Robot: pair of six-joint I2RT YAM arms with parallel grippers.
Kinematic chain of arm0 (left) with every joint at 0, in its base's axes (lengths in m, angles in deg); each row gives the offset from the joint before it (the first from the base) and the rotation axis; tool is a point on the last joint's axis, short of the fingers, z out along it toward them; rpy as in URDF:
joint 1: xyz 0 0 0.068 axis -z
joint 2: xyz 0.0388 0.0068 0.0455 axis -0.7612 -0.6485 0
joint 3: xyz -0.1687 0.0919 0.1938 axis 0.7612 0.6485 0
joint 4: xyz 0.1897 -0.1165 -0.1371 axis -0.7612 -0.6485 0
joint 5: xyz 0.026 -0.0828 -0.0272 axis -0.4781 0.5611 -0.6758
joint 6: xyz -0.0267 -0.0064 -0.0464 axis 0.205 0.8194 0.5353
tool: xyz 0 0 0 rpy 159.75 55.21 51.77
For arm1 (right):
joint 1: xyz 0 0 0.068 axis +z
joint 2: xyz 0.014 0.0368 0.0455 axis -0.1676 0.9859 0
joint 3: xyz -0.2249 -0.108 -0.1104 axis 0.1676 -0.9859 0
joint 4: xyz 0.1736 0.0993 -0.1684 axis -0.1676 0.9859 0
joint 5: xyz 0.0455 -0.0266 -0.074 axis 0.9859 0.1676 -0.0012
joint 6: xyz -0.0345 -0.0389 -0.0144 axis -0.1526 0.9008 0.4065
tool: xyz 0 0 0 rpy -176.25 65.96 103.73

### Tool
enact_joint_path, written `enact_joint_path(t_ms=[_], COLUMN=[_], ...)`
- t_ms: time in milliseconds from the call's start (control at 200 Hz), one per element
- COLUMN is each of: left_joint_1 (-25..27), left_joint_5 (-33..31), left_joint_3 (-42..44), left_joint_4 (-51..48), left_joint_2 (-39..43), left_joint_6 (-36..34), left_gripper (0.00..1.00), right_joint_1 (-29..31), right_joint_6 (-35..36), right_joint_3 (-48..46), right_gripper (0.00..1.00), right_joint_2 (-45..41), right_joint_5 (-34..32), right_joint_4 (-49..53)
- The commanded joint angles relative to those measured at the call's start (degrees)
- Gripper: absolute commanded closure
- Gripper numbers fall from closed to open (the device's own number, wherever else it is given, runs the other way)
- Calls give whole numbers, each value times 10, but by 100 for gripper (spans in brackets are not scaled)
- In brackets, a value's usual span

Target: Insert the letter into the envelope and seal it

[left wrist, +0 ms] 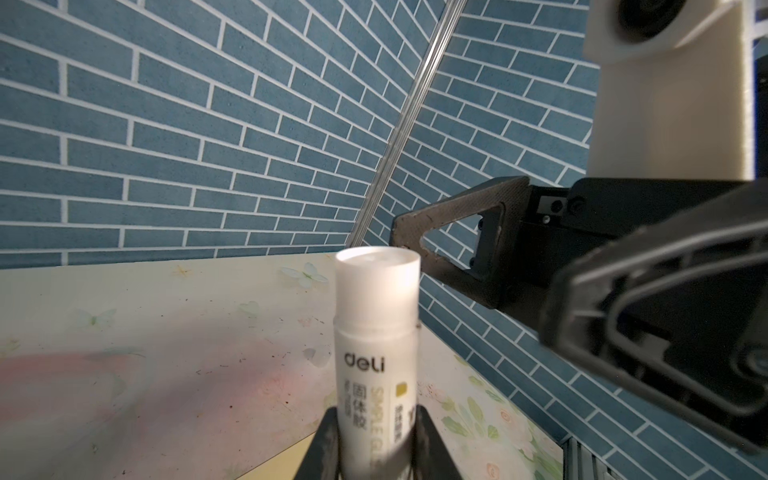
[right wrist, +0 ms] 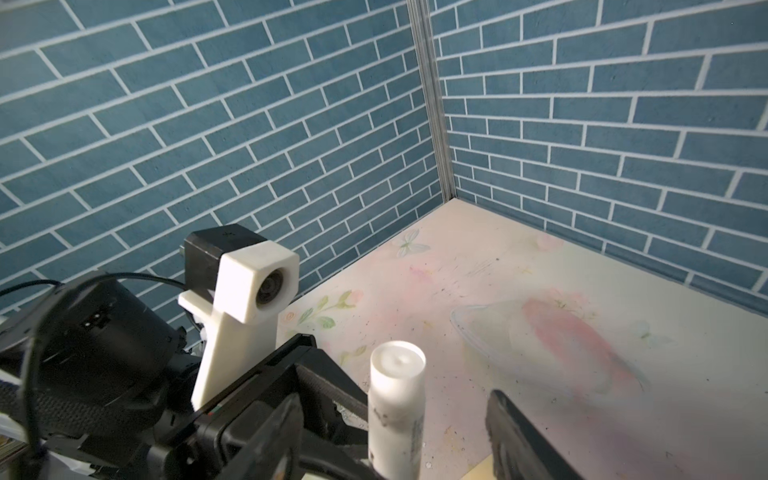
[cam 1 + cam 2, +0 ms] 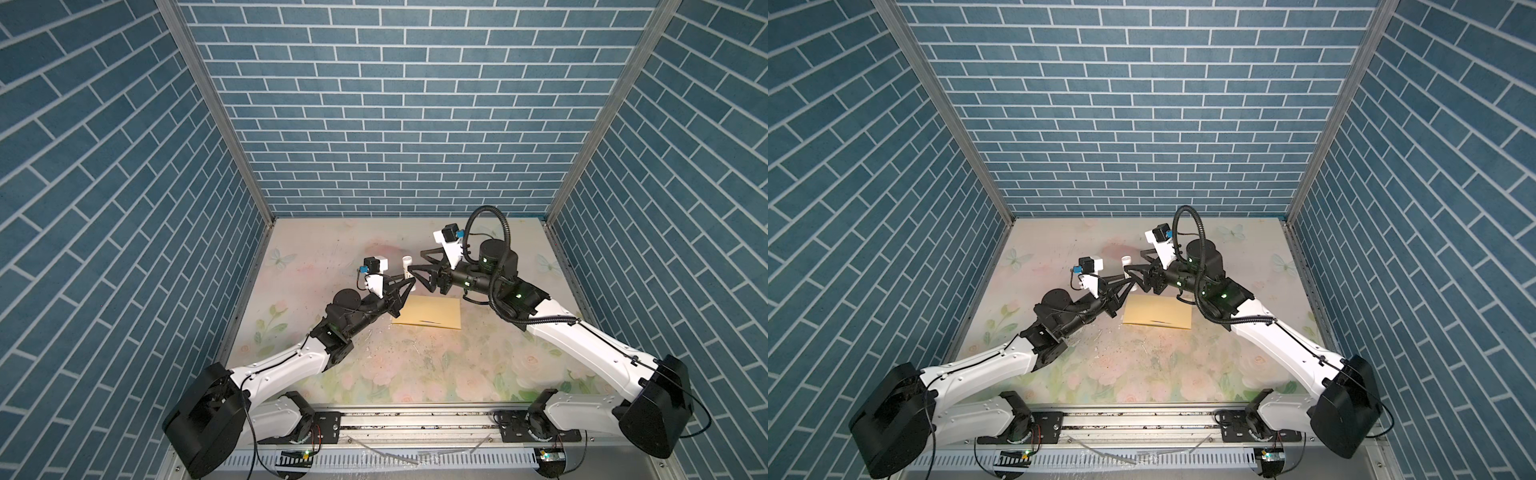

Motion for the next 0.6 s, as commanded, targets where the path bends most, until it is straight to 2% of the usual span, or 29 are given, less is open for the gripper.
enact_joint_path(t_ms=[0,305,595], left_joint_1=[4,12,13], left_joint_5=[-3,-6,-8], left_joint_3=[-12,-16,-18], left_joint_4=[-3,-21,-30], left_joint_2=[8,11,12], left_joint_6=[-14,-30,-38], left_gripper=[100,100,100], right_joint_1=[12,21,21], right_joint_6=[36,10,1], right_joint_3=[45,81,92], right_gripper=[34,57,97], right_joint_2=[13,55,62], right_joint_5=[-31,-15,-2], right_joint_4=[51,64,95])
